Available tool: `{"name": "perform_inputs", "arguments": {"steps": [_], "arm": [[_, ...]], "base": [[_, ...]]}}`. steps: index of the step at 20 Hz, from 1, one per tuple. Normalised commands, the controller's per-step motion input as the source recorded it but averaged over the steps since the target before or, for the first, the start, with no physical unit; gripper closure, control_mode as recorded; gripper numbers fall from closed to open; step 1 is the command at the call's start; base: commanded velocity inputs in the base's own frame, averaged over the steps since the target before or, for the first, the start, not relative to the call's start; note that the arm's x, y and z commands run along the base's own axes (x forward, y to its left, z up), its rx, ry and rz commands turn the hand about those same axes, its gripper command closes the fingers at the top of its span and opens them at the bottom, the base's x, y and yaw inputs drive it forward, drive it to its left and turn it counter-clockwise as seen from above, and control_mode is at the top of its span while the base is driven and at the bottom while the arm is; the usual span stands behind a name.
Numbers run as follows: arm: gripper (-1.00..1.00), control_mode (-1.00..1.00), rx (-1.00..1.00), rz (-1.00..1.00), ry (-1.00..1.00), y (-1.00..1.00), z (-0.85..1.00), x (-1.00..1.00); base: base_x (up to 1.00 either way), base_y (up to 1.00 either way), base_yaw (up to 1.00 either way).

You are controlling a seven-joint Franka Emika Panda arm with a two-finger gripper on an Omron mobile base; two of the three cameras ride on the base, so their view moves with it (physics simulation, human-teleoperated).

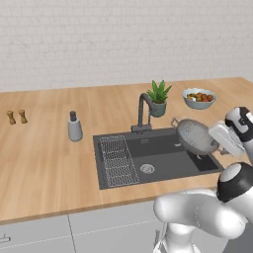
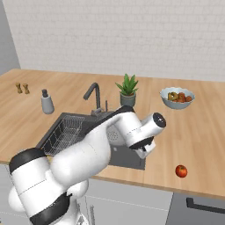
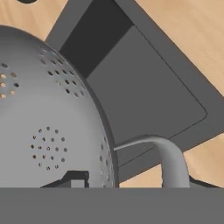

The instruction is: Put the colander in the sink, put the apple in the colander, and turn on the sink faucet and pour water over the colander.

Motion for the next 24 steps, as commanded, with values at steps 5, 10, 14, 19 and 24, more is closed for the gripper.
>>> {"name": "perform_inputs", "arguments": {"steps": [5, 10, 14, 19, 24], "arm": [[1.0, -1.0, -0.01, 0.06, 0.0, 0.28, -0.48, 0.52], [1.0, -1.0, -0.03, 0.11, 0.0, 0.28, -0.45, 0.53], [1.0, -1.0, -0.06, 0.15, 0.0, 0.09, -0.47, 0.36], [1.0, -1.0, -0.03, 0.2, 0.01, 0.18, -0.38, 0.26], [1.0, -1.0, -0.01, 0.2, 0.01, 0.32, -0.29, 0.22]], "base": [[0.0, 0.0, 0.0], [0.0, 0.0, 0.0], [0.0, 0.0, 0.0], [0.0, 0.0, 0.0], [0.0, 0.0, 0.0]]}}
